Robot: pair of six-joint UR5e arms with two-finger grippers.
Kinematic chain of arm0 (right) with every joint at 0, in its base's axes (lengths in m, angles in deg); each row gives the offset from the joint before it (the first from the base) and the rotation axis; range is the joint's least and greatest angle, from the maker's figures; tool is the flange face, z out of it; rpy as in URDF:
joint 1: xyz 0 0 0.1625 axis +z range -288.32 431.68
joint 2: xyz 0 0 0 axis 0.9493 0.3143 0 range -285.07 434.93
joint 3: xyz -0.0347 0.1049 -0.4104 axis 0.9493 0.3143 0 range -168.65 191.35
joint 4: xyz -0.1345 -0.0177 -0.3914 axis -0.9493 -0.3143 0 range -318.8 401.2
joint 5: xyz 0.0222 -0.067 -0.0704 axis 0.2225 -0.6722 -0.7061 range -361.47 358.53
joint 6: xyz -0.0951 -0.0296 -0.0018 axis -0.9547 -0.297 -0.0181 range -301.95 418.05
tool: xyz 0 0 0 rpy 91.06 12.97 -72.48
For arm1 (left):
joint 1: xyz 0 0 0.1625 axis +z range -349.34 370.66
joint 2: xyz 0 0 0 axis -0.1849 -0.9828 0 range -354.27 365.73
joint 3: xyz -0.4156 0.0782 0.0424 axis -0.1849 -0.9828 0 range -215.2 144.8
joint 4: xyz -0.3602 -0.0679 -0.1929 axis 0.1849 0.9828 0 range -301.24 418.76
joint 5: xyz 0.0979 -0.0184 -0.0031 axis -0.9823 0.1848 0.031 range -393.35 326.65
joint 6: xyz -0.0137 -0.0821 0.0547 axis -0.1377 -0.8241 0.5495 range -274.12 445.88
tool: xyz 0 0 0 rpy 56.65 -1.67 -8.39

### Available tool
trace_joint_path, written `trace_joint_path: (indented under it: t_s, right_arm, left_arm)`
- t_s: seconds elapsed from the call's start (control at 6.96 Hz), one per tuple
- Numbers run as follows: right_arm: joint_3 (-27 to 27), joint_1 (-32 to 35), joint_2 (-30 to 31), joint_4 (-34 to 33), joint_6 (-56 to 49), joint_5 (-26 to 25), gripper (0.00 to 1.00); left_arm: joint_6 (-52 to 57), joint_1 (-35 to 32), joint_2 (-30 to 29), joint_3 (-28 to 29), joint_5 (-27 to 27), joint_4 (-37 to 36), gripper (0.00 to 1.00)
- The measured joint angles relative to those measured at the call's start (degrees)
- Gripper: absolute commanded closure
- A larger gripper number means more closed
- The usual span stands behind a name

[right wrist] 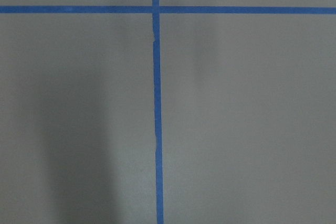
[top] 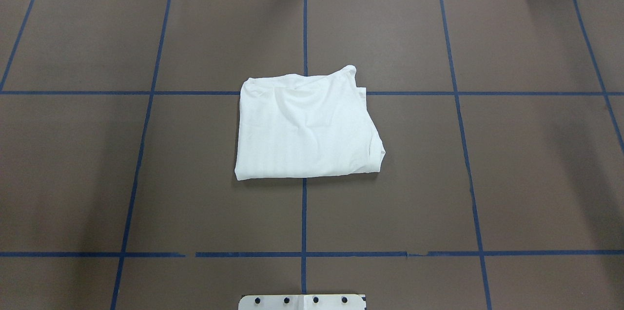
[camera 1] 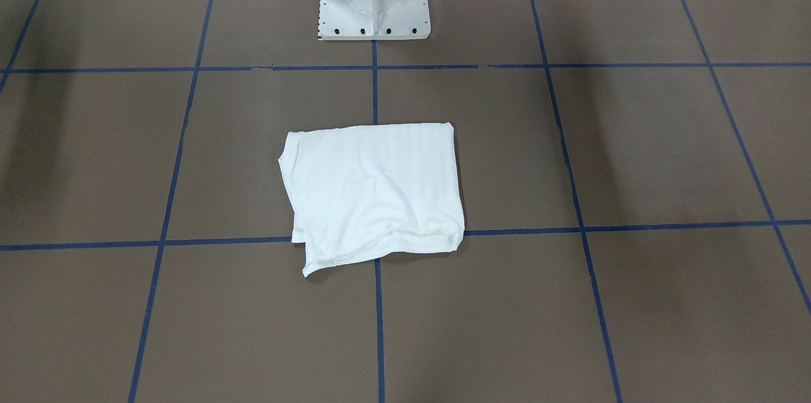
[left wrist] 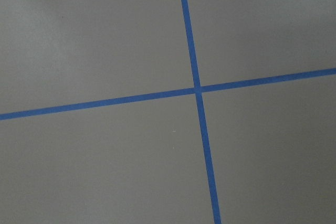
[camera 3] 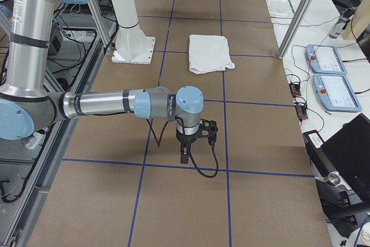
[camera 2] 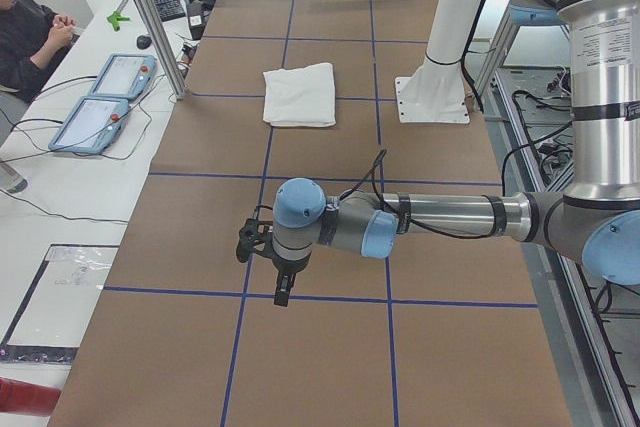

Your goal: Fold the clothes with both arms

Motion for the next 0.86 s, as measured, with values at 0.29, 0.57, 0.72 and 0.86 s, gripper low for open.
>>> trace_joint_path:
  t_s: [0.29,0.57,0.72,0.86]
  right_arm:
    - [-0.1,0.0,0.0,0.0,0.0,0.0,0.00]
    - [-0.1,0.0,-0.1,0.1,0.1,0.0,0.00]
    - [-0.1,0.0,-0.1,0.1,0.1,-0.1,0.00]
    - [-0.1,0.0,-0.1,0.1,0.1,-0.1,0.00]
  left_arm:
    - [0.1,0.0,0.5,-0.4,1.2,0.1,0.00]
    - [0.3,0.2,0.9,-0.7,1.1,0.6,0.00]
    - [0.4,0.2,0.9,-0.7,1.1,0.7,0.00]
    - [0.4,0.2,0.9,-0.7,1.1,0.8,0.00]
